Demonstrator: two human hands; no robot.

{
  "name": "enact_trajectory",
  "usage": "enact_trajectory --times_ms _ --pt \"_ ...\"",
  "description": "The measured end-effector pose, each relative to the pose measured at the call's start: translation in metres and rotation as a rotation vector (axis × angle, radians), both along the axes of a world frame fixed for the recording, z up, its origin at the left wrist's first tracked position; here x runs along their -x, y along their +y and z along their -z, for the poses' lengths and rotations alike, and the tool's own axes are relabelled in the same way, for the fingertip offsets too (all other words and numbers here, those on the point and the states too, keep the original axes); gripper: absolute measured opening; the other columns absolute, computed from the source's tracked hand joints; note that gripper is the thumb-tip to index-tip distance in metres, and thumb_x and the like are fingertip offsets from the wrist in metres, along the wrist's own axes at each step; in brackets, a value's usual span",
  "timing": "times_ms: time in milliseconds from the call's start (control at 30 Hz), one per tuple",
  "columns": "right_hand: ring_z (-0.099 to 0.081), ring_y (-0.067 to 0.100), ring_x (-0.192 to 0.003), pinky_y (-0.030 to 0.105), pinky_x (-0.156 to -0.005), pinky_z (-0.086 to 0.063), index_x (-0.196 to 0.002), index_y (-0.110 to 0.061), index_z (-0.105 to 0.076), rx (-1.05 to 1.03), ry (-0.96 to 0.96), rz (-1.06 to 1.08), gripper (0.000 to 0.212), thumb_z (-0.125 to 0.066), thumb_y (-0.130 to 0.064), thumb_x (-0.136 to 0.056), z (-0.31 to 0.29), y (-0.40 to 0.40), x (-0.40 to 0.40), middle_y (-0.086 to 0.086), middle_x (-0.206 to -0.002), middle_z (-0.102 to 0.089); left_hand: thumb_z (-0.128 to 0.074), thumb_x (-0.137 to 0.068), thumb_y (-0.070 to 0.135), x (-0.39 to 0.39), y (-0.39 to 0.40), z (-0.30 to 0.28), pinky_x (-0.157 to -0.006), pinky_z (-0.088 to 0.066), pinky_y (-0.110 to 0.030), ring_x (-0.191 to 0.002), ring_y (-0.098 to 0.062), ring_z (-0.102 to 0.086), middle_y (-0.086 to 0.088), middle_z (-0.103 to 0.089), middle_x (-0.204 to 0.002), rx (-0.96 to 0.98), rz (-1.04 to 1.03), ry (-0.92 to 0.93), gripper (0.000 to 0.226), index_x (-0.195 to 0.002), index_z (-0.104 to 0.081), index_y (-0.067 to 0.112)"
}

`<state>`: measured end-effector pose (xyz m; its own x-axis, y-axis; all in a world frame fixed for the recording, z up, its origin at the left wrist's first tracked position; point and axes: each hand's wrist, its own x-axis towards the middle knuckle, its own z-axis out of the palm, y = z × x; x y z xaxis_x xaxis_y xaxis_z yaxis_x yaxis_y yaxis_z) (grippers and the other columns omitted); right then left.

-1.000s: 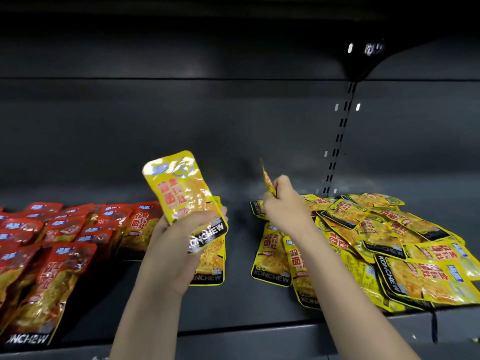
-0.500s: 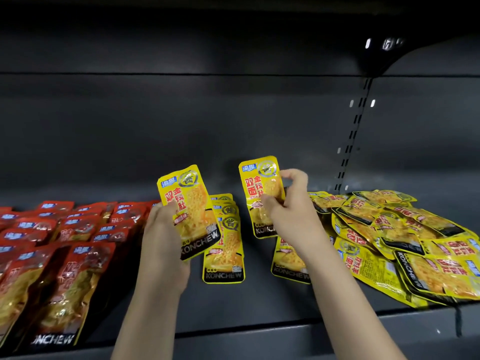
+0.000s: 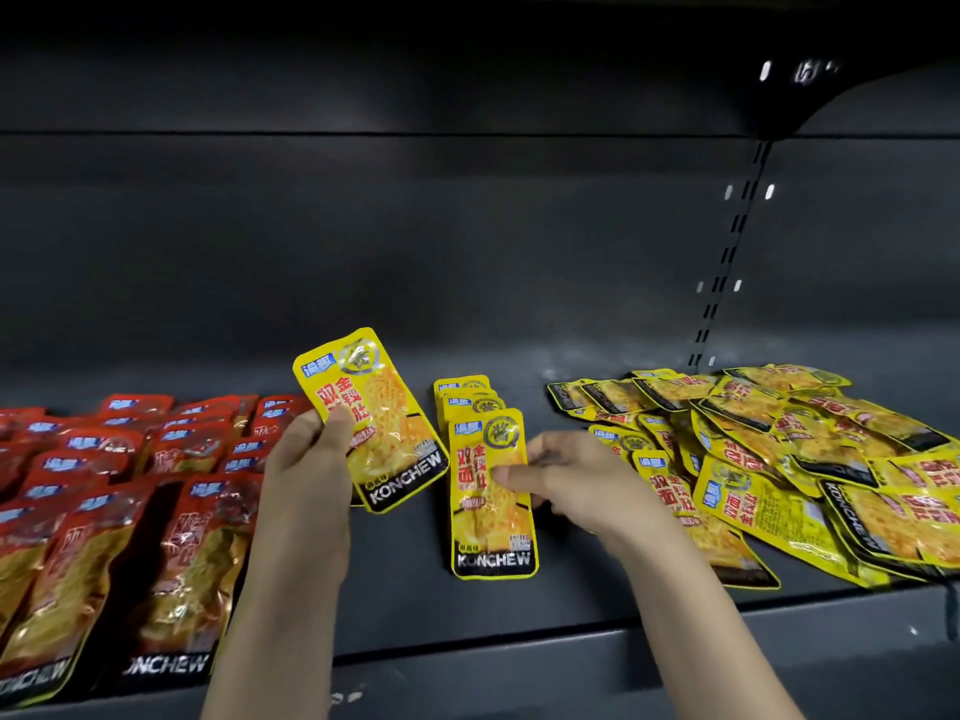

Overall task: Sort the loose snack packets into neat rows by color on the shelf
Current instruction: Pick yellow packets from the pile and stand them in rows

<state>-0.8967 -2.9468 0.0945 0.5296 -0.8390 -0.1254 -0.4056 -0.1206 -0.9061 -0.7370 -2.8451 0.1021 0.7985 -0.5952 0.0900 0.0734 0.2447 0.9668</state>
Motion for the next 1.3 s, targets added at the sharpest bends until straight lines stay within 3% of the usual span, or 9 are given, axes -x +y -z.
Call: enact_trajectory --times_ms 133,333,433,567,633,733,867,1067,1300 --pt "-0.051 0.009 -0.056 0.023 -0.055 -0.034 -0.077 -0.011 -0.063 0.029 0.078 0.032 0.026 -0.079 -0.031 -0.073 0.005 0.002 -0.006 -0.001 -0.064 -0.061 -0.037 -0.097 0.005 0.001 0.008 0.002 -0.056 -0.051 -0.019 -0.052 -0.004 -0.06 0.005 -0.063 -0.063 0.046 0.088 0.037 0.027 -0.077 -0.053 0.014" --pt "-0.054 0.016 -0.072 0.026 -0.062 -0.037 -0.092 -0.003 -0.069 0.159 0.216 0.071 0.037 -0.076 -0.036 -0.076 0.004 0.007 -0.006 0.002 -0.076 -0.06 -0.049 -0.095 0.007 0.001 0.014 0.003 -0.074 -0.048 -0.034 -0.074 -0.019 -0.061 0.004 -0.067 -0.069 0.053 0.092 0.05 0.024 -0.075 -0.06 0.013" --pt "-0.055 0.018 -0.075 0.026 -0.063 -0.038 -0.091 -0.004 -0.068 0.154 0.211 0.073 0.035 -0.075 -0.036 -0.077 0.003 0.007 -0.007 0.002 -0.075 -0.06 -0.054 -0.094 0.013 0.0 0.019 0.004 -0.073 -0.046 -0.031 -0.083 -0.021 -0.061 0.0 -0.068 -0.083 -0.009 0.101 0.017 0.015 -0.085 -0.066 0.012" --pt "-0.051 0.016 -0.07 0.025 -0.059 -0.035 -0.086 -0.006 -0.068 0.146 0.177 0.089 0.033 -0.076 -0.036 -0.076 0.006 0.005 -0.008 -0.001 -0.07 -0.056 -0.055 -0.093 0.015 0.003 0.023 0.004 -0.054 -0.037 -0.019 -0.053 0.0 -0.05 0.016 -0.054 -0.049 -0.091 0.112 -0.041 0.021 -0.073 -0.061 0.013" --pt "-0.051 0.016 -0.069 0.026 -0.06 -0.036 -0.084 -0.005 -0.068 0.14 0.167 0.084 0.033 -0.076 -0.036 -0.076 0.007 0.004 -0.008 0.0 -0.069 -0.057 -0.055 -0.093 0.013 0.007 0.025 0.001 -0.049 -0.029 -0.021 -0.04 0.002 -0.038 0.016 -0.047 -0.045 -0.124 0.139 -0.05 0.023 -0.072 -0.062 0.013" --pt "-0.053 0.017 -0.068 0.026 -0.061 -0.036 -0.082 -0.003 -0.069 0.164 0.177 0.072 0.037 -0.073 -0.04 -0.077 0.006 0.004 -0.007 0.003 -0.07 -0.06 -0.053 -0.094 0.012 0.007 0.026 0.0 -0.039 -0.025 -0.013 -0.04 -0.001 -0.029 0.012 -0.04 -0.048 -0.162 0.205 -0.072 0.023 -0.073 -0.063 0.011" --pt "-0.044 0.01 -0.057 0.021 -0.049 -0.029 -0.064 -0.015 -0.058 0.268 0.253 0.084 0.037 -0.062 -0.044 -0.086 0.001 0.004 0.0 -0.003 -0.057 -0.047 -0.059 -0.092 0.013 0.013 0.025 0.002 -0.042 -0.032 -0.017 -0.044 -0.009 -0.037 0.004 -0.043 -0.048 -0.232 0.223 -0.145 0.019 -0.074 -0.064 0.018" --pt "-0.051 0.017 -0.071 0.025 -0.056 -0.033 -0.087 -0.016 -0.068 0.375 0.226 0.171 0.024 -0.056 -0.036 -0.092 -0.011 -0.003 0.018 -0.001 -0.065 -0.053 -0.06 -0.09 0.01 0.032 0.02 0.0 -0.039 -0.042 -0.018 -0.04 -0.006 -0.051 0.002 -0.066 -0.066 -0.33 0.349 -0.209 0.007 -0.084 -0.063 0.01" --pt "-0.049 0.019 -0.083 0.022 -0.067 -0.03 -0.098 -0.017 -0.068 0.418 0.219 0.21 0.022 -0.055 -0.034 -0.093 -0.011 -0.009 0.033 -0.008 -0.068 -0.05 -0.062 -0.09 0.011 0.041 0.013 0.005 -0.039 -0.044 -0.019 -0.038 -0.007 -0.055 -0.006 -0.066 -0.078 -0.553 0.378 -0.314 0.01 -0.081 -0.057 0.011"
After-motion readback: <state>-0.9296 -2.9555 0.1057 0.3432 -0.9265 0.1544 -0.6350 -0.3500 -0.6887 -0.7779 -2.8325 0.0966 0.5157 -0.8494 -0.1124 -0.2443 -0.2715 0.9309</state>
